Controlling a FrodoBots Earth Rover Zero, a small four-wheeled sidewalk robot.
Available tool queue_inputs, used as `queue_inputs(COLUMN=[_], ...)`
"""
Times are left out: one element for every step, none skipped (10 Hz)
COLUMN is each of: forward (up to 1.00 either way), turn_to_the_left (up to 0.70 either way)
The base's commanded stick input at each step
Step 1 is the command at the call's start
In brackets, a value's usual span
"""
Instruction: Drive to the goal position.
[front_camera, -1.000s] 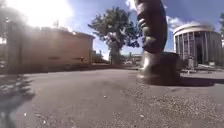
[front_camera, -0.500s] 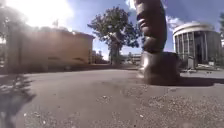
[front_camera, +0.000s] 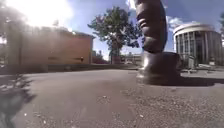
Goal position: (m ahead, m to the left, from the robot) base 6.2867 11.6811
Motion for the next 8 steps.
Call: queue_inputs(forward=[0.0, 0.0, 0.0, 0.0, 0.0, 0.0, 0.0, 0.0], turn_to_the_left=[1.0, 1.0, 0.82, 0.0, 0.0, 0.0, 0.0, 0.0])
